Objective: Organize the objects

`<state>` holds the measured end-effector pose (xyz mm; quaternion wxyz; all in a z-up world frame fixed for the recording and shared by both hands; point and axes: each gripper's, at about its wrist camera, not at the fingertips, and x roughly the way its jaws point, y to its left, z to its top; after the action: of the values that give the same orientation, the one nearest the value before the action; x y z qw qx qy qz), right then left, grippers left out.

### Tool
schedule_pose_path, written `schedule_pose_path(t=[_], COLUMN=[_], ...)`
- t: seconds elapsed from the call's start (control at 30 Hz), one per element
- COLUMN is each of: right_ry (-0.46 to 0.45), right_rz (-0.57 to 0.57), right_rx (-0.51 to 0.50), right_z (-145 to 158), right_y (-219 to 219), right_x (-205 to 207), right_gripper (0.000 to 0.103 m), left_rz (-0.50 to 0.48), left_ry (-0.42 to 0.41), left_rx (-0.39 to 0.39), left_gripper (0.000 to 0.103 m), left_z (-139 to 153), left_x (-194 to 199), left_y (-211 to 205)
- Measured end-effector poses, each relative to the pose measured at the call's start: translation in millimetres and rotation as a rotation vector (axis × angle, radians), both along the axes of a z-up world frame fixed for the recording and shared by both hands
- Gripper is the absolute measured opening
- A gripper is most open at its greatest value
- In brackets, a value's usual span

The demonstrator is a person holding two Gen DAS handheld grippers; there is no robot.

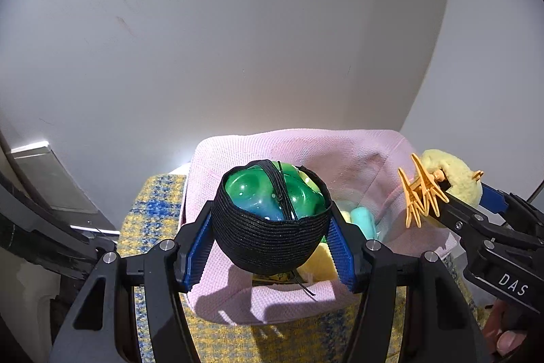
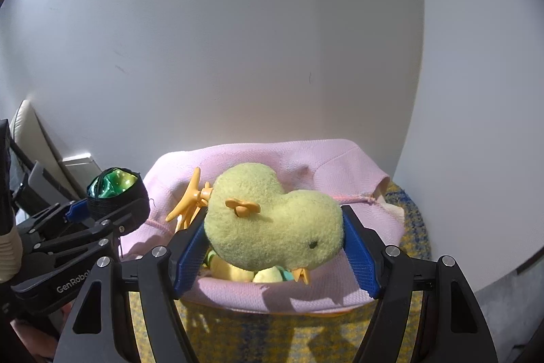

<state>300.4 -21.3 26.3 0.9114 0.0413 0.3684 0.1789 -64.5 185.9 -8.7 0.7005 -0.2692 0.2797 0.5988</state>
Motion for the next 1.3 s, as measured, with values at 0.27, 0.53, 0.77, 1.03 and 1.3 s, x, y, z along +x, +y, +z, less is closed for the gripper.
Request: schedule_pose_path(t=[0.27,0.53,0.77,1.03,1.3], right_ry=[0.023,0.001,-0.013,-0.046,-0.065], right_rz=[0.004,-0.019,-0.034,-0.038,-0.034], right_rx=[-0.014,-0.039,-0.045,-0.04,-0.032], right_z=[-6,-1,10,33,46], right_y=[4,4,1,-5,-11], right_x=[14,10,-6,-32,-63], right_gripper=[0.076,0.09,0.093,0.093,0.094], left_rz=[0.003,0.037,0.054,0.04,0.02], left_ry=[0.004,0.037,0.046,0.051,0.065], left_rx=[-0.034,-0.006,0.004,0.049,0.082], left_gripper=[0.083,0.099,0.099,0.099,0.1], left_z=[-9,-2,14,43,63], left_x=[-2,-11,-17,-17,-14], left_y=[12,3,-13,-40,-76])
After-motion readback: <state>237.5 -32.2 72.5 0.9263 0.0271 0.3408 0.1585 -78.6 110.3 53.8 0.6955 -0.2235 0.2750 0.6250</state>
